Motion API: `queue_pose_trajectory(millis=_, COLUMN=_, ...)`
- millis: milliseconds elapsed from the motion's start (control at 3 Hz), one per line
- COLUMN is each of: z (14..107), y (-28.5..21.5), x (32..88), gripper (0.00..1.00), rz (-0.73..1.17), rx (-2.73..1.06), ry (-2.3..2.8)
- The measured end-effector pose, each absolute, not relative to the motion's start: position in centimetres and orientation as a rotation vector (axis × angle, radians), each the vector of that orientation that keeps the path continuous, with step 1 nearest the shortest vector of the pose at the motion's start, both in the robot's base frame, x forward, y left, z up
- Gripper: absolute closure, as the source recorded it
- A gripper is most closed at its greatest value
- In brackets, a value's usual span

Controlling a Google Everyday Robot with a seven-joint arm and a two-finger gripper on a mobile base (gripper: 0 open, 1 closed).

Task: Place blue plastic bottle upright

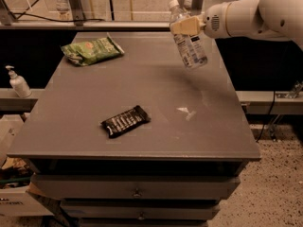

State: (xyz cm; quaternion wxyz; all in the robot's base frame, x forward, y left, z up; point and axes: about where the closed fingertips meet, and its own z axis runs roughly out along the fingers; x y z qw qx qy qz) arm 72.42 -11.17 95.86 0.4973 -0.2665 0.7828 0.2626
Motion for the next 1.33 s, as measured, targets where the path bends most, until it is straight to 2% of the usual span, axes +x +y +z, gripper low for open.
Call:
queue_pose_trajectory(millis=333, z=95.9, y=-11.2, x=72.1, gripper=1.00, rz=0.722, rx=-0.573, ry=1.809)
queue_pose_trajectory(millis=1333, z=96.0, y=-10.8, x=73.3, gripper=1.00, rz=0.753, rx=-0.570, ry=1.740)
